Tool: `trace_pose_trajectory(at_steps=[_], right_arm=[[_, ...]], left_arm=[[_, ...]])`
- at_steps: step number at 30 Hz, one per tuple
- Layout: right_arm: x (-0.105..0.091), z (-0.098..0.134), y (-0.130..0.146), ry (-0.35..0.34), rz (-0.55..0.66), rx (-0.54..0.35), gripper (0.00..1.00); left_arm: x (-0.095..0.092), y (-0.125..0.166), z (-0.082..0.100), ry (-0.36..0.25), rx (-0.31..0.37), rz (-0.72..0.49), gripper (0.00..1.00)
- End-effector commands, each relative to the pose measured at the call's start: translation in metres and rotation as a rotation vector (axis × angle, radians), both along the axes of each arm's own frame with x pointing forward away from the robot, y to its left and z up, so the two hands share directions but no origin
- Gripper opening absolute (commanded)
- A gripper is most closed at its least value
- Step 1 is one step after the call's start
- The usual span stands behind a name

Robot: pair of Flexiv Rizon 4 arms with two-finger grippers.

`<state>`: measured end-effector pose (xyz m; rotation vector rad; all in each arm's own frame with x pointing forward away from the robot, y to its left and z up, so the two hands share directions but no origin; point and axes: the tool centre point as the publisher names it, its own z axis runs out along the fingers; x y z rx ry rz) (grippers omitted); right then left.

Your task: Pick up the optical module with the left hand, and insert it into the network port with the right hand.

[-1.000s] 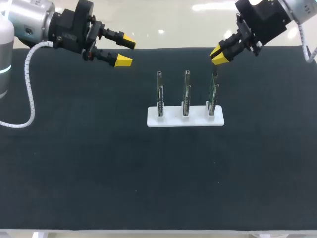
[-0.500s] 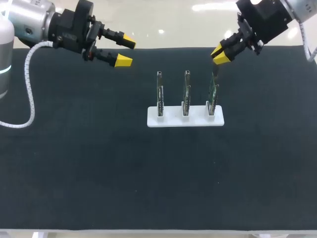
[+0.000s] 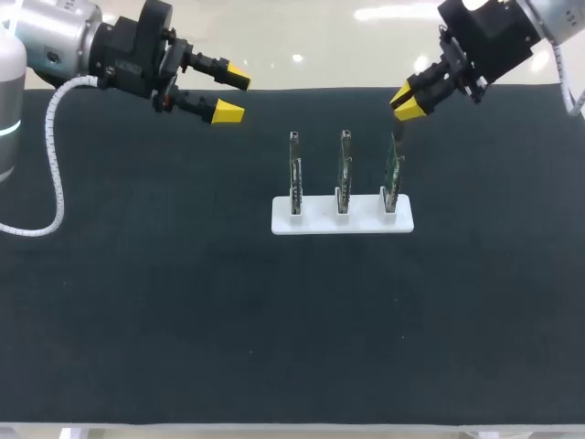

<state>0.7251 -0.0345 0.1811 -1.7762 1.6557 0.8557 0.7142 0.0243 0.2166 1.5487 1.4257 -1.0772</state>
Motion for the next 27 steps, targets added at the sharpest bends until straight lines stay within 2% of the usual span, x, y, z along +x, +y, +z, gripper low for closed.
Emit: trace_pose_trajectory(at_steps=[1,27], right_arm=[[-0.0007,-0.0034,0.0004,-0.003,-0.001,0.001,0.00],[0.0015,0.0015,0.0020,0.000,-0.016,0.007,0.00]], left_arm=[[0.0009,-0.0009,0.0003,0.001,0.004,0.000,1.00],[0.0009,-0.0009,0.0003,0.001,0.004,0.000,1.00]])
